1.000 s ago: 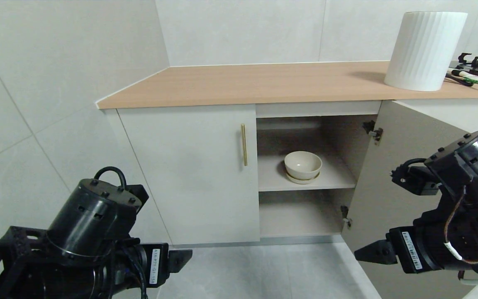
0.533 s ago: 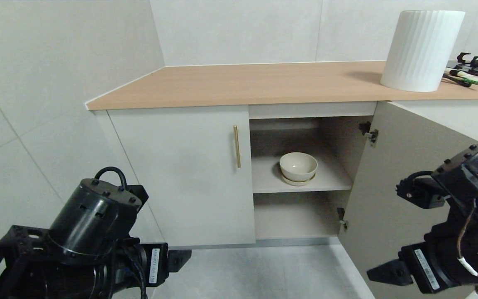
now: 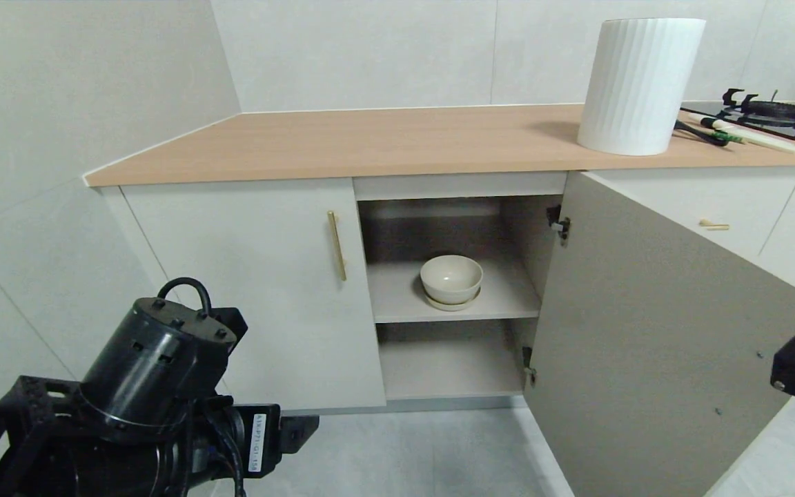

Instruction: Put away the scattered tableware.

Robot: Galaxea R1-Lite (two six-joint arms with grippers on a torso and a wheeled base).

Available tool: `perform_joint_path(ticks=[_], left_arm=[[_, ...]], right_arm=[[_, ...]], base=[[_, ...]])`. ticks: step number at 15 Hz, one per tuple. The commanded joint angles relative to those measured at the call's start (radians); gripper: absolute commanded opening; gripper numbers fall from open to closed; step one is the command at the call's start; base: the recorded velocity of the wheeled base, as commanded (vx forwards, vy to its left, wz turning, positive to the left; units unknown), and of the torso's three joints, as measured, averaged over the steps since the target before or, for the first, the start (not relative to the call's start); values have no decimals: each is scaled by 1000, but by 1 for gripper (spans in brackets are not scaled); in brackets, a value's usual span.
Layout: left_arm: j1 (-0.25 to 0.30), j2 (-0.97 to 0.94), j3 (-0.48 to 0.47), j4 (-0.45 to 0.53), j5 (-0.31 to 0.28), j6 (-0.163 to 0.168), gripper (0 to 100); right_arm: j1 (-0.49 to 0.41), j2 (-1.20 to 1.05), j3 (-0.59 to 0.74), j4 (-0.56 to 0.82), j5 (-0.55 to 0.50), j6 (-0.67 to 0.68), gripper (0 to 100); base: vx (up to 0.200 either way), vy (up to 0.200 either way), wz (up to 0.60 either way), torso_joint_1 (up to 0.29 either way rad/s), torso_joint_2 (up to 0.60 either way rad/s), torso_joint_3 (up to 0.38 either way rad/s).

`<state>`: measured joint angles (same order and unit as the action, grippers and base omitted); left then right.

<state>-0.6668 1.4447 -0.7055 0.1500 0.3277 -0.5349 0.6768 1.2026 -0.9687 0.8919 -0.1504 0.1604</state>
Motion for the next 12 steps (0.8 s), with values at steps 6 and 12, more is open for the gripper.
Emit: perform_joint_path(ticks=[6, 12], left_arm=[[0, 2, 0, 0, -2, -4, 100], [0, 10, 0, -1, -2, -5, 100]], right_arm=[[-192, -69, -35, 2, -153, -21, 100], [-424, -70, -48, -25, -207, -134, 100]], base=[[0, 0, 0, 0, 0, 0], [0, 0, 0, 0, 0, 0]])
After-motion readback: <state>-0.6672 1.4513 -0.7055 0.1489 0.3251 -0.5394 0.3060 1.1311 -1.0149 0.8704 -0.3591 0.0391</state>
